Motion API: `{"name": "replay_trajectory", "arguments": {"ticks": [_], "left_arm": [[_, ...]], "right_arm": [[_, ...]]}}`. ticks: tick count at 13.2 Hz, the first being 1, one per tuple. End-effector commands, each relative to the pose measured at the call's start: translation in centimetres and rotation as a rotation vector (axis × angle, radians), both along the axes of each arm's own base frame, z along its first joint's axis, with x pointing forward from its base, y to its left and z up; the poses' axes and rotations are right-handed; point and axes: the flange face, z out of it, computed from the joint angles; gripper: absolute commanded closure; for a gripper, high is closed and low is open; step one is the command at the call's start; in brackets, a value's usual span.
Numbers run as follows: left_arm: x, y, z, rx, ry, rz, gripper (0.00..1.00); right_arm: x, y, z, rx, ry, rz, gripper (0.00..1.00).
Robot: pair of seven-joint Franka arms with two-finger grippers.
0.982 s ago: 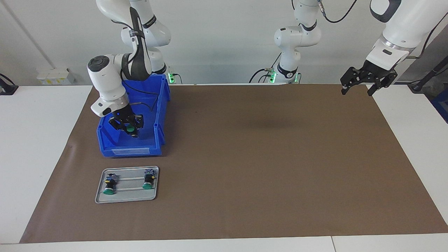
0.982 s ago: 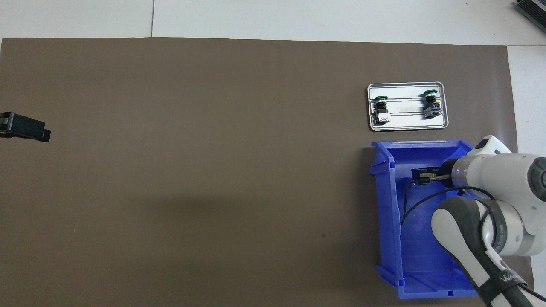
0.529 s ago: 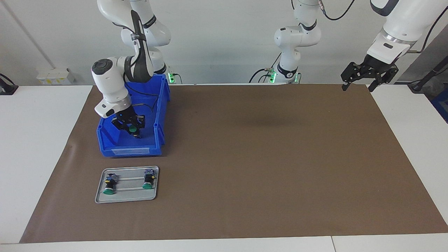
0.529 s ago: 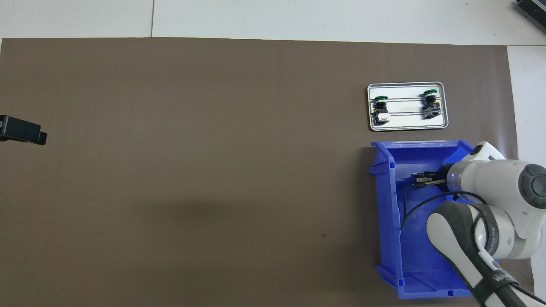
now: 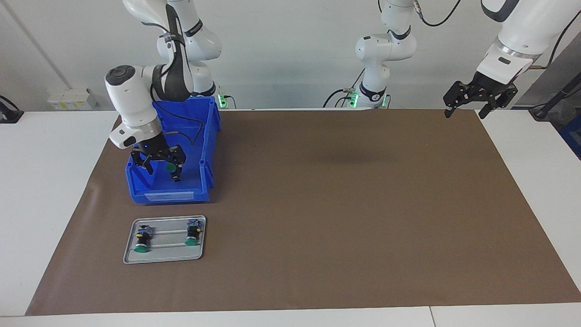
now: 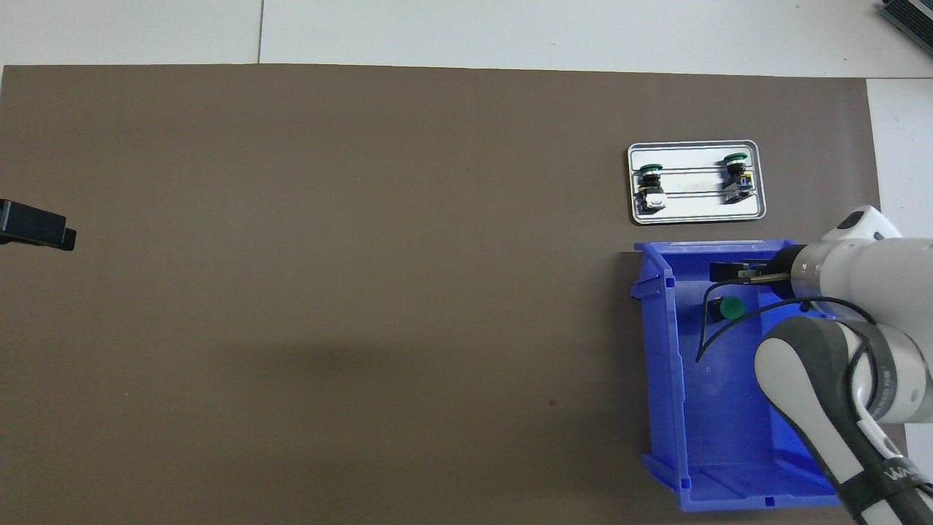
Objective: Place and press button with both arms
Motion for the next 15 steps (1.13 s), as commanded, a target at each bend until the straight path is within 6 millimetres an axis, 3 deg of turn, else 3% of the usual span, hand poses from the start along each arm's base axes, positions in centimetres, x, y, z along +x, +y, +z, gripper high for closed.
{"name": "replay_trajectory", "arguments": {"ticks": [1,2,8,10,11,13,15], "left_arm": [[-0.8,0.3,0.0,0.018,0.007,-0.002,0.0],[-0.8,0.3,0.0,0.018,0.006,-0.002,0.0],[-0.8,0.3,0.0,0.018,0.007,-0.002,0.0],[-0.8,0.3,0.0,0.018,0.007,-0.002,0.0],[-0.8,0.3,0.0,0.018,0.007,-0.002,0.0],[-0.8,0.3,0.0,0.018,0.006,-0.002,0.0],[-0.8,0.3,0.0,0.018,0.007,-0.002,0.0]], "right_arm": [[1.4,0.1,3.2,0.025,-0.019,-0.065,0.0],[1.7,0.0,4.6,0.028,-0.018,-0.086,0.0],[3.3,-0.9,18.4,-0.011,0.06,-0.196,0.0],[3.8,-0.8,21.5,-0.014,0.11,-0.217,0.0],[4.1,-0.8,22.1,-0.018,0.144,-0.22,0.0],[3.0,-1.0,20.3,-0.008,0.195,-0.223,0.0],[2.8,-1.3,20.2,-0.012,0.182,-0.216,0.0]]}}
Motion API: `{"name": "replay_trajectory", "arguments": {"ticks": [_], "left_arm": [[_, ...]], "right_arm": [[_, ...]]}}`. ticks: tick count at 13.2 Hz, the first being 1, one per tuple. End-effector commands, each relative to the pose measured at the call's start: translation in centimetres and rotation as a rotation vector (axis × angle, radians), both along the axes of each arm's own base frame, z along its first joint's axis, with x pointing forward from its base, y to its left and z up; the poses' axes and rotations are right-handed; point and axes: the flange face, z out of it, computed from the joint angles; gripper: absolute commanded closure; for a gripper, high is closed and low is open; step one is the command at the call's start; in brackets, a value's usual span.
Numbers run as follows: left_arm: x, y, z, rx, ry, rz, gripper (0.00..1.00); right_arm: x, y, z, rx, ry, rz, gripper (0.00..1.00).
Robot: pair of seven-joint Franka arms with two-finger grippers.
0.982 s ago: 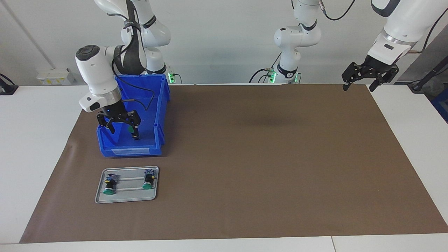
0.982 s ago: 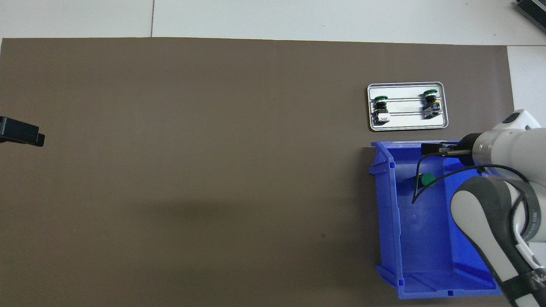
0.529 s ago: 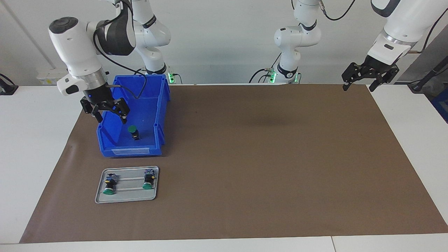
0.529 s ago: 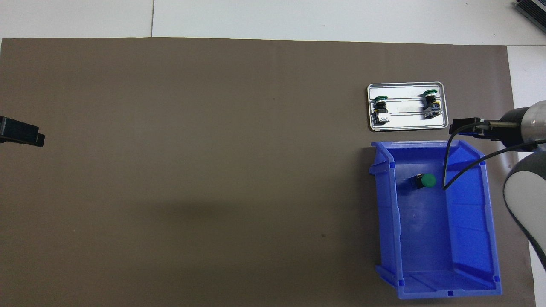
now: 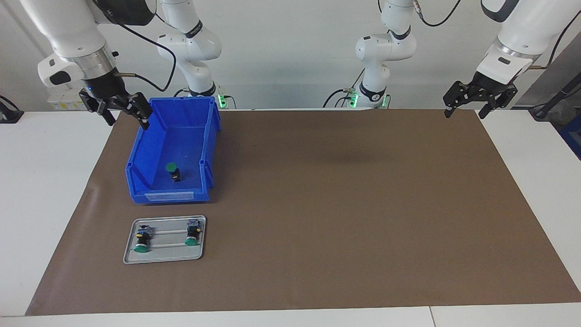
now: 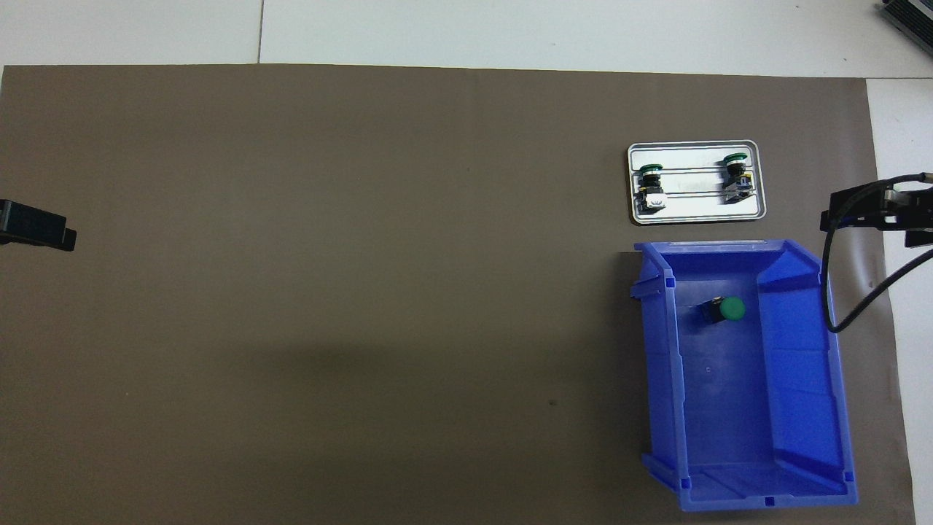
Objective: Place and press button with both arms
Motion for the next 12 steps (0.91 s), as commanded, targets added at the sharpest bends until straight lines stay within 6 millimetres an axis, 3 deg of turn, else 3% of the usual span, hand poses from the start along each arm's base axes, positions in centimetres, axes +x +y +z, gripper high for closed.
{"name": "replay_trajectory", "arguments": {"ticks": [1,4,8,12], "left_arm": [[-0.8,0.3,0.0,0.018,0.006,-0.002,0.0],[-0.8,0.3,0.0,0.018,0.006,-0.002,0.0],[-0.8,0.3,0.0,0.018,0.006,-0.002,0.0],[-0.8,0.3,0.0,0.018,0.006,-0.002,0.0]], "right_arm": [[0.2,-0.1,0.0,-0.008,-0.017,-0.003,0.0],[-0.6,-0.3,1.8,-0.021,0.001,-0.003,0.0],[-0.4,-0.6,1.9,-0.07,-0.01,0.102,0.0],[-0.6,-0.2,1.9,-0.04,-0.004,0.087,0.0]]}}
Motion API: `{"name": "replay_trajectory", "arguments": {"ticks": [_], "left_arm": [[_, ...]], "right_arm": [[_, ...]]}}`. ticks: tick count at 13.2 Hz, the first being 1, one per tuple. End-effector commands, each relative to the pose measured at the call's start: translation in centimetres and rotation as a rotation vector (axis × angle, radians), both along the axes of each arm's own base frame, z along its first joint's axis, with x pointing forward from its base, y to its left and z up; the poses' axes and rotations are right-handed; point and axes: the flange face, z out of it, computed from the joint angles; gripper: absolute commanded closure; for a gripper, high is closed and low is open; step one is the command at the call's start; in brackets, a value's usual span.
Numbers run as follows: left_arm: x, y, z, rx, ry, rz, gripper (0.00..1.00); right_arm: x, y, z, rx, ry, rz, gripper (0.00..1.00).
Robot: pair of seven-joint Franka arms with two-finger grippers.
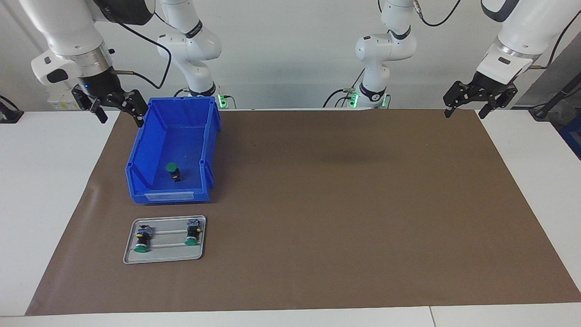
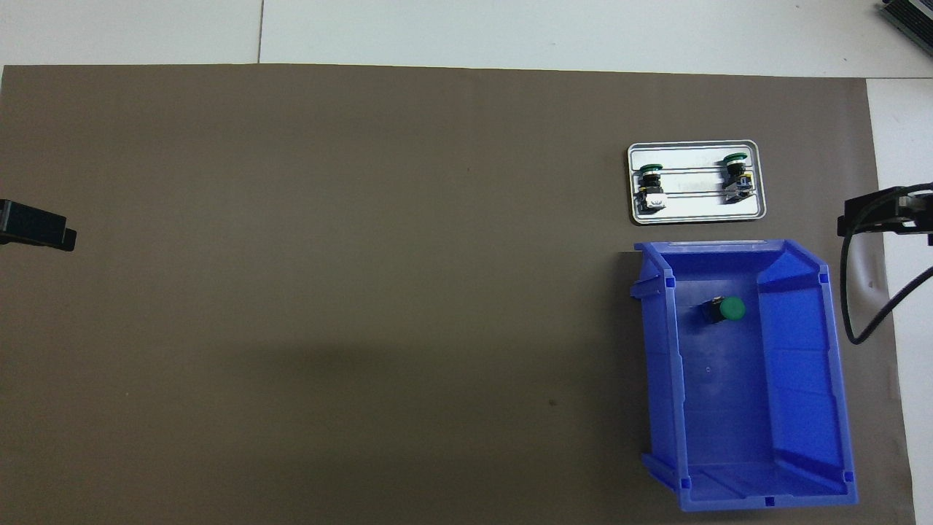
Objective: Place and press button with both arms
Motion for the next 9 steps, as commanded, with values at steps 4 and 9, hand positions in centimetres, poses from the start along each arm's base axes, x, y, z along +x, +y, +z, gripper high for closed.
{"name": "replay_trajectory", "arguments": {"ticks": [4,9], "left_arm": [[-0.77,0.25,0.0,0.018,0.006,-0.002,0.0],[-0.77,0.25,0.0,0.018,0.006,-0.002,0.0]], "right_arm": [[-0.32,-0.01,0.26,0.072,0.009,-0.007,0.0],[-0.57,-0.12,0.32,0.031,0.011,0.001,0.0]]}}
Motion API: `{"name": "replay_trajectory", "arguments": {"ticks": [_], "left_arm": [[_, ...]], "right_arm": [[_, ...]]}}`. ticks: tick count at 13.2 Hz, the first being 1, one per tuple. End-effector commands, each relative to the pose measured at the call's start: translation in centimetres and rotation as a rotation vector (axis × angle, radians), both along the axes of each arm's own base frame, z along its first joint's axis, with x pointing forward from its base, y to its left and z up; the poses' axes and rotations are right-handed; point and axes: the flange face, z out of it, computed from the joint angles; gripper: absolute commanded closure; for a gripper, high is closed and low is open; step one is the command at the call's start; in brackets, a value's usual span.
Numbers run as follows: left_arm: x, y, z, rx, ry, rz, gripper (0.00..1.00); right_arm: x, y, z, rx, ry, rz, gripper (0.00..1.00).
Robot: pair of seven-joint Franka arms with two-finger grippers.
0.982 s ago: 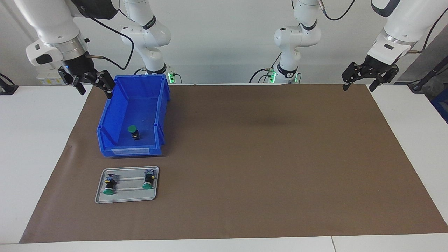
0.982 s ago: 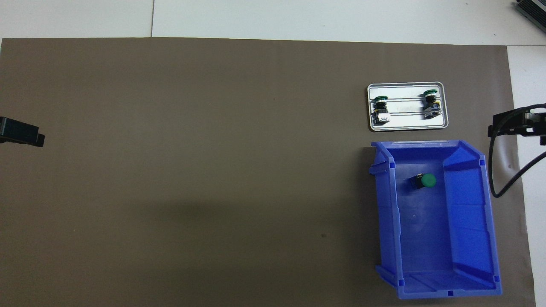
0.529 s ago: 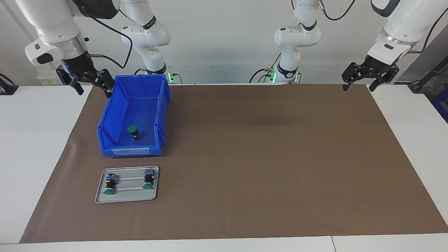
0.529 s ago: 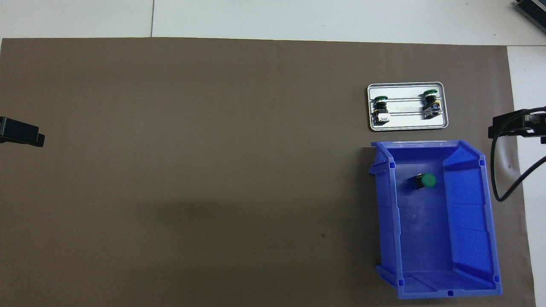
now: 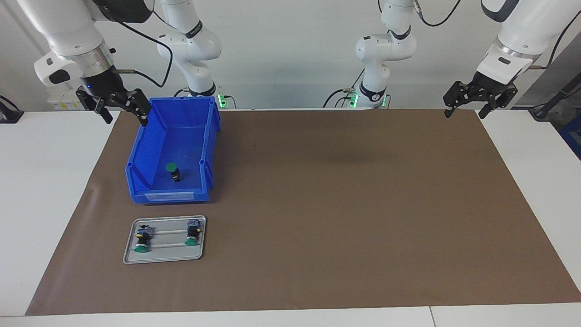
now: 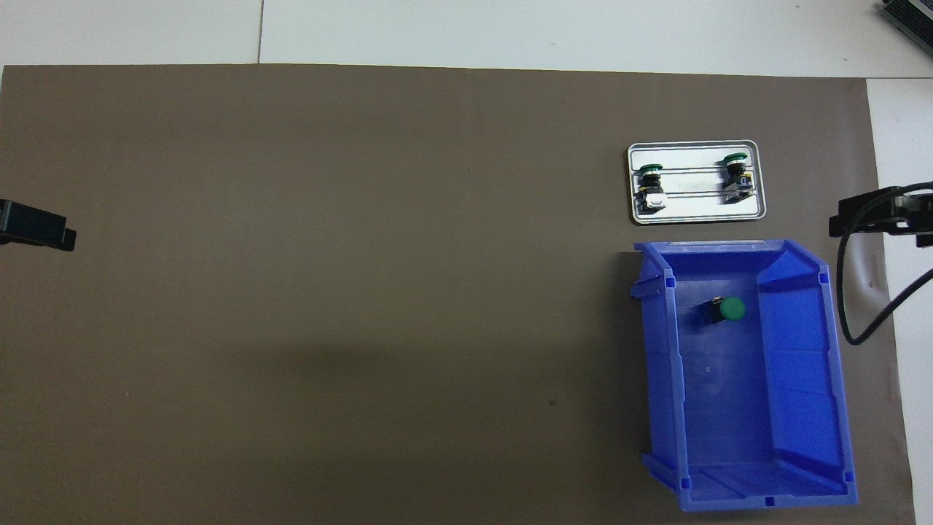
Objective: Place and press button with both arms
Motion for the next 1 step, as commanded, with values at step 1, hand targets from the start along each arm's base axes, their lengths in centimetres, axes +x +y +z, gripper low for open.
{"name": "replay_trajectory", "arguments": {"ticks": [1], "left_arm": [[-0.77,0.34,0.0,0.018,0.006,0.001,0.0]], "right_arm": [[-0.56,-0.18,0.24,-0.011,0.011,0.009,0.0]]}}
